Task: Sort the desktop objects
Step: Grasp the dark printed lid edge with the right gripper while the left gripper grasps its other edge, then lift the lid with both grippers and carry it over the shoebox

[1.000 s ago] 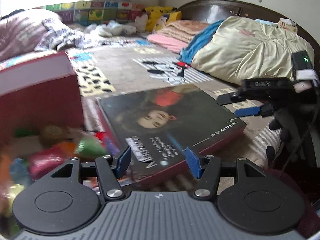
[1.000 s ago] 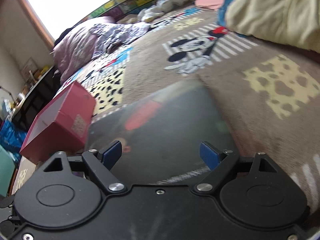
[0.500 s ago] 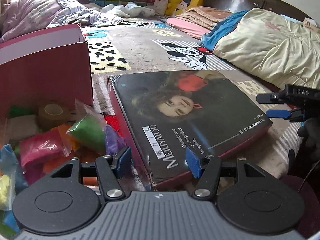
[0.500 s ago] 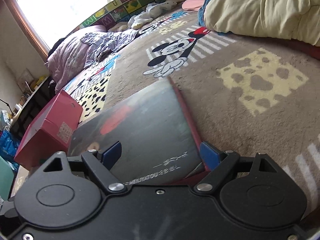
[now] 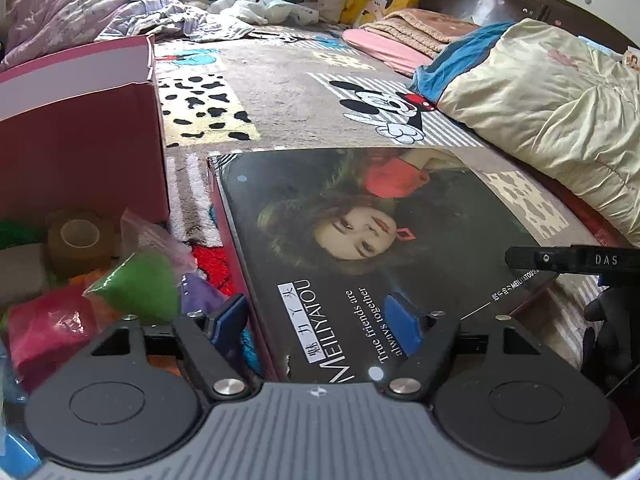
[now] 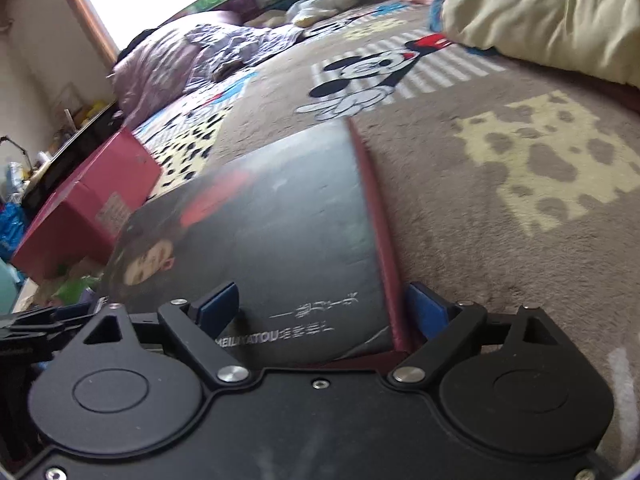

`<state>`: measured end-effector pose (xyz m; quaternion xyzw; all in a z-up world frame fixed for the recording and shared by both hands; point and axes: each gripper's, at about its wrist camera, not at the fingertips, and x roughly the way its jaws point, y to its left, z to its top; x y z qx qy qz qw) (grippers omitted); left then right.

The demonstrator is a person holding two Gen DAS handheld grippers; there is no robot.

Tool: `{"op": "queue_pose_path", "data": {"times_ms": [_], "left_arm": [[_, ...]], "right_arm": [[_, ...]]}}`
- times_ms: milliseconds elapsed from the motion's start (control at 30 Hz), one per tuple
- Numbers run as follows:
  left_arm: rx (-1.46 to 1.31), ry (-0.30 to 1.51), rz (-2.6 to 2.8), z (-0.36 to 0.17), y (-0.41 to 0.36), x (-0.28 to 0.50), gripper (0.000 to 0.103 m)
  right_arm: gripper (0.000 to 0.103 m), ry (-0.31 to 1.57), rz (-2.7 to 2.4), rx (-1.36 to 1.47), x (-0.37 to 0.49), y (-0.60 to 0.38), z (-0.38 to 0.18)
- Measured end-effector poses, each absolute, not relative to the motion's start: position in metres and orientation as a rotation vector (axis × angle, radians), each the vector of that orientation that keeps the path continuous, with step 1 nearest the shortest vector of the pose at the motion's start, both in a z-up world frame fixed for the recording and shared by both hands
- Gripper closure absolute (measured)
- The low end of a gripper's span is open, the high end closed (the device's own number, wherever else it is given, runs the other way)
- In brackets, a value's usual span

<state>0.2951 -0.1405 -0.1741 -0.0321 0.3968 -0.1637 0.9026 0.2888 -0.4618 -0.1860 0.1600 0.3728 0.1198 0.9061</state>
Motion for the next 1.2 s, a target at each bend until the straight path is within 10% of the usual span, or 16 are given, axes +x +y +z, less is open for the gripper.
{"op": "queue_pose_path", "data": {"times_ms": [1200], "left_arm": [[-0.094, 0.548, -0.275, -0.033, 0.005, 0.268, 0.028]], "right_arm": [[0.009, 0.551, 0.449, 0.239, 0.282, -0.327, -0.054]]}}
